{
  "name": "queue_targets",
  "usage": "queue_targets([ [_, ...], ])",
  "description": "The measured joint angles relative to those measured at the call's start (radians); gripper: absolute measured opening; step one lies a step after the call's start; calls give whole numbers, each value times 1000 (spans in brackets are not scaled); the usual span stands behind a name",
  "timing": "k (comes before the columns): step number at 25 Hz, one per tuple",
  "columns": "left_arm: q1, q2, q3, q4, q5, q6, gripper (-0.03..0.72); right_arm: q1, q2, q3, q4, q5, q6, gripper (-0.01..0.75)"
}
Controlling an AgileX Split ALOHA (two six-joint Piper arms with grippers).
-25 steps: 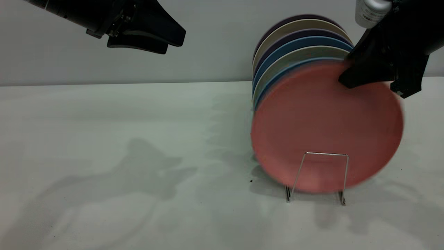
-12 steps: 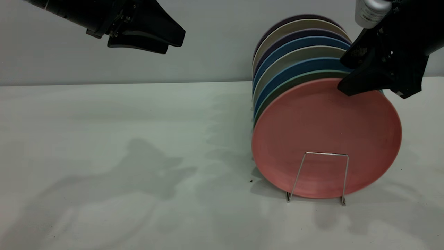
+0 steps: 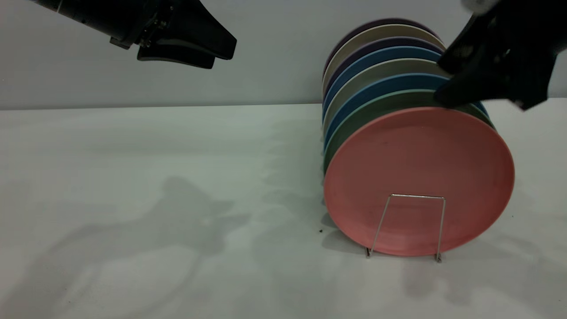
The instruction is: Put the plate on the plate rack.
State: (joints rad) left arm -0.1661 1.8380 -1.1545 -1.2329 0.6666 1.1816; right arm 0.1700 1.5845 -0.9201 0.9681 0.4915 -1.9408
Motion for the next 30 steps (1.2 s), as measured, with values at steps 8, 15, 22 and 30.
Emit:
queue_targets([
  [8, 39, -66, 0, 3, 26, 0, 455, 0, -192, 0, -195, 40, 344, 456],
  [15, 142, -249, 0, 12, 94, -31, 455, 0, -430, 0, -439, 109, 757, 456],
  [22, 164, -470, 0, 175, 171, -172, 455, 0, -563, 0, -656, 312, 1161, 456],
  [30, 164, -720, 0, 368, 222, -372, 455, 0, -683, 0, -749, 519, 1421, 438],
])
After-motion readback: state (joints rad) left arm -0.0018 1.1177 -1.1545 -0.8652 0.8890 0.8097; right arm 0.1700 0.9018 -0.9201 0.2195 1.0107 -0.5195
